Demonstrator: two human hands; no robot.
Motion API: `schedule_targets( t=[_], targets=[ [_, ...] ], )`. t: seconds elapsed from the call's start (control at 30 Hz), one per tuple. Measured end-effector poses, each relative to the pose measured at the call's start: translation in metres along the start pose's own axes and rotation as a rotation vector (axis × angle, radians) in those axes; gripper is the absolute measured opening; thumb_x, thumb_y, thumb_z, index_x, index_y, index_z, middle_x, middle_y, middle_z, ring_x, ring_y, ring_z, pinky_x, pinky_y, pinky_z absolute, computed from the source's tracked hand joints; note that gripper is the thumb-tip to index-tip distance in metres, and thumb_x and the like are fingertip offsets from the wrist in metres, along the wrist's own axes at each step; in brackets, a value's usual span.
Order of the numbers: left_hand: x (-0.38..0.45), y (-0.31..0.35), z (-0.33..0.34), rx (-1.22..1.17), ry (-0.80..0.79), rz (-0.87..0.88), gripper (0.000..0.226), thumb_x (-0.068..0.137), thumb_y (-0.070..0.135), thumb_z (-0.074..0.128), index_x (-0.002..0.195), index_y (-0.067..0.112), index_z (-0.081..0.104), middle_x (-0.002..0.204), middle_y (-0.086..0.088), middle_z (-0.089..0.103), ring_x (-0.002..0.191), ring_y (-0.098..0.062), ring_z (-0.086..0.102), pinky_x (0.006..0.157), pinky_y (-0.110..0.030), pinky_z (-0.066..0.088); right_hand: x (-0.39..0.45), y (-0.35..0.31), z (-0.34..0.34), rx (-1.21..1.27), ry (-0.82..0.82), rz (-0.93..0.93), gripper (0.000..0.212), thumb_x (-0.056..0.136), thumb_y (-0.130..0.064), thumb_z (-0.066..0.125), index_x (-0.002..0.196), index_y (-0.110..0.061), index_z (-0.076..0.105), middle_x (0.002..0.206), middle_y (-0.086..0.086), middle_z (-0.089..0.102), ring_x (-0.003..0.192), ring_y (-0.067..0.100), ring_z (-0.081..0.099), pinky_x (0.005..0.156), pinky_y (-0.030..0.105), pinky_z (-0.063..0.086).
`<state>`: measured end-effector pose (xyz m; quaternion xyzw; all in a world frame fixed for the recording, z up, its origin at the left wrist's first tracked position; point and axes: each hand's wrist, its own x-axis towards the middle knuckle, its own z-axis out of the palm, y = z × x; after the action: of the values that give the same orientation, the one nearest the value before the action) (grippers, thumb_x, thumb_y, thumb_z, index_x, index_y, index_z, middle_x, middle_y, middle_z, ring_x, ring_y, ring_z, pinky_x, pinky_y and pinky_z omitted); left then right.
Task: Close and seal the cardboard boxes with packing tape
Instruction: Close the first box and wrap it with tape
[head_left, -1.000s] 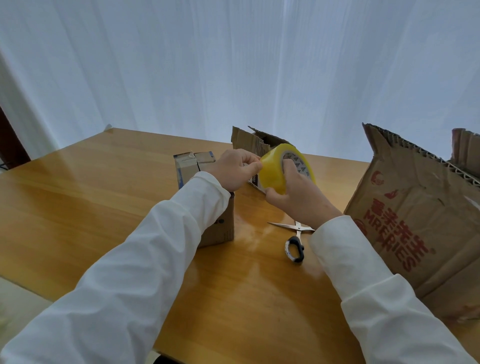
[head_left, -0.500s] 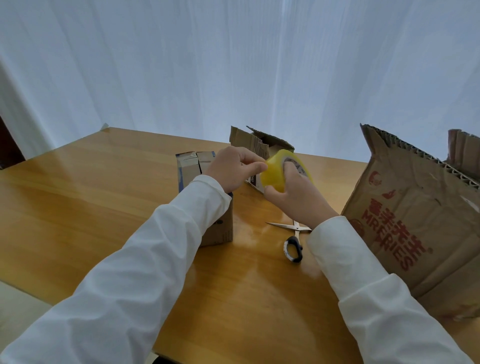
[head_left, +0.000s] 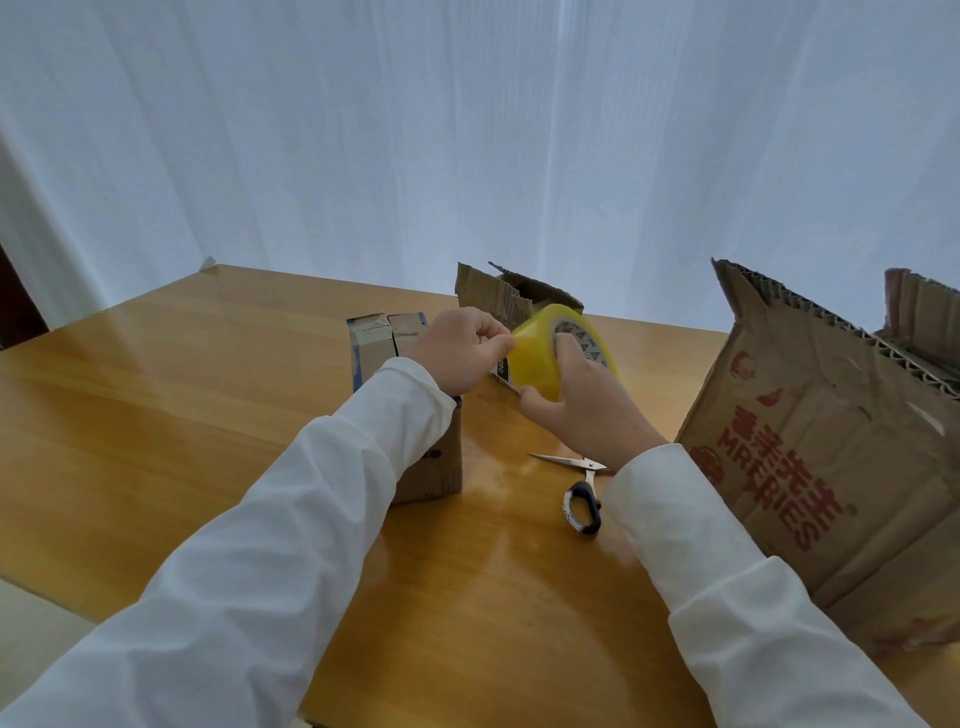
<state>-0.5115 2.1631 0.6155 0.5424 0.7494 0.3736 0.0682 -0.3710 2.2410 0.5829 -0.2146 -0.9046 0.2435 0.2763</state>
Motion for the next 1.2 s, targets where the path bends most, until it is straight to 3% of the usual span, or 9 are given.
schedule_targets(
  t=[0.1,0.33,0.5,0.6,0.77,0.87,0.97,1.07,1.2],
  targets=[
    [0.000,-0.002,0.001,0.022,-0.014,0.052,0.013,0.098,0.020,0.048,0.092,0.015,0.059,0.110,-0.004,0.057,0.112,-0.022,0.047,0.097,-0.035,0.037,0.001,0.000,-0.001,0.095,0.026,0.041,0.024,0.088,-0.027,0.057,0.099,-0.016,0.039,0.068,-0.003,0.049,0.055,0.012,0.048,0.051,0.028,0.043],
    [-0.005,0.003,0.002,-0.081,0.026,0.083,0.006,0.097,0.020,0.049,0.092,0.017,0.049,0.109,-0.002,0.055,0.103,-0.017,0.052,0.086,-0.027,0.043,0.003,-0.005,-0.004,0.157,0.011,0.078,0.021,0.089,-0.028,0.054,0.102,-0.015,0.043,0.074,0.000,0.050,0.061,0.013,0.049,0.054,0.024,0.043],
    [-0.007,0.007,-0.002,-0.283,0.080,0.054,0.036,0.082,0.026,0.071,0.111,0.018,0.052,0.088,0.006,0.063,0.079,-0.008,0.059,0.074,-0.018,0.049,0.001,-0.009,-0.009,0.155,-0.001,0.073,0.021,0.089,-0.027,0.056,0.100,-0.013,0.045,0.074,0.000,0.052,0.063,0.015,0.052,0.059,0.034,0.049],
    [-0.006,0.005,-0.001,-0.211,0.063,0.060,0.017,0.083,0.021,0.071,0.099,0.017,0.065,0.085,0.000,0.065,0.081,-0.016,0.061,0.076,-0.025,0.052,0.000,-0.009,-0.010,0.100,-0.023,0.073,0.022,0.089,-0.028,0.056,0.102,-0.014,0.045,0.074,-0.003,0.052,0.063,0.013,0.052,0.056,0.029,0.048],
    [-0.008,0.006,-0.001,-0.093,0.108,0.108,0.005,0.089,0.015,0.063,0.084,0.016,0.062,0.085,0.003,0.061,0.080,-0.011,0.054,0.071,-0.010,0.040,0.001,-0.010,-0.008,0.100,-0.074,0.100,0.024,0.089,-0.030,0.055,0.105,-0.015,0.044,0.080,0.004,0.058,0.067,0.017,0.056,0.057,0.027,0.046],
    [-0.009,0.008,0.003,-0.038,0.108,0.153,0.006,0.094,0.013,0.052,0.088,0.013,0.053,0.101,-0.004,0.061,0.093,-0.021,0.055,0.084,-0.029,0.045,0.001,-0.012,-0.009,0.213,-0.126,0.134,0.026,0.090,-0.033,0.056,0.106,-0.014,0.048,0.095,0.014,0.065,0.084,0.028,0.063,0.072,0.039,0.053],
    [-0.010,0.006,0.003,-0.034,0.195,0.148,0.007,0.097,0.017,0.044,0.091,0.015,0.047,0.099,-0.004,0.064,0.090,-0.026,0.058,0.082,-0.045,0.050,0.001,-0.019,-0.014,0.328,-0.237,0.113,0.026,0.090,-0.034,0.060,0.108,-0.016,0.053,0.095,0.005,0.066,0.085,0.018,0.065,0.074,0.031,0.054],
    [-0.012,0.006,0.002,-0.037,0.267,0.154,0.006,0.097,0.020,0.042,0.091,0.019,0.043,0.096,0.004,0.067,0.088,-0.020,0.061,0.079,-0.042,0.051,-0.001,-0.027,-0.015,0.500,-0.378,0.152,0.025,0.091,-0.031,0.062,0.110,-0.018,0.053,0.082,-0.003,0.069,0.075,0.007,0.067,0.069,0.022,0.052],
    [-0.013,0.009,0.004,0.020,0.400,0.148,0.010,0.097,0.020,0.044,0.088,0.022,0.042,0.072,0.022,0.056,0.064,0.002,0.052,0.064,-0.030,0.040,-0.006,-0.037,-0.024,0.866,-0.461,0.368,0.027,0.090,-0.036,0.057,0.097,-0.010,0.058,0.068,0.004,0.066,0.067,0.020,0.062,0.070,0.032,0.051]
  ],
)
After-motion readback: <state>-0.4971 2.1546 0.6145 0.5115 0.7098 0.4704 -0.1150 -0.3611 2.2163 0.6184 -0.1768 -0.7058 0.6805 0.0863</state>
